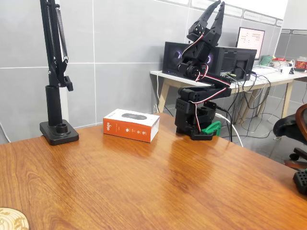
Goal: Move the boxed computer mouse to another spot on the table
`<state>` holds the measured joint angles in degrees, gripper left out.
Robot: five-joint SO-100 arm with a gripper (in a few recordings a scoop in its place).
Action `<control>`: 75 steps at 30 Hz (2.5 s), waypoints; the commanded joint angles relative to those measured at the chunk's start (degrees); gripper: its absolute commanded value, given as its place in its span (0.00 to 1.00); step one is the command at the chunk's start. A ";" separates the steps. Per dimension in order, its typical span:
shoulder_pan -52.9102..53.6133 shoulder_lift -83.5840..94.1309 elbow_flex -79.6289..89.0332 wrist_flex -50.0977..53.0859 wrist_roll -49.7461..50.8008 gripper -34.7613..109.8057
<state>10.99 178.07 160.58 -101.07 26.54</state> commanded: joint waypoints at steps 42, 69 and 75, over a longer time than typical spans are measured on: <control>-0.35 0.00 -0.09 -0.09 0.18 0.24; -0.35 0.00 -0.09 -0.09 0.18 0.24; -0.35 0.00 -0.09 -0.09 0.18 0.24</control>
<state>10.99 178.07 160.58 -101.07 26.54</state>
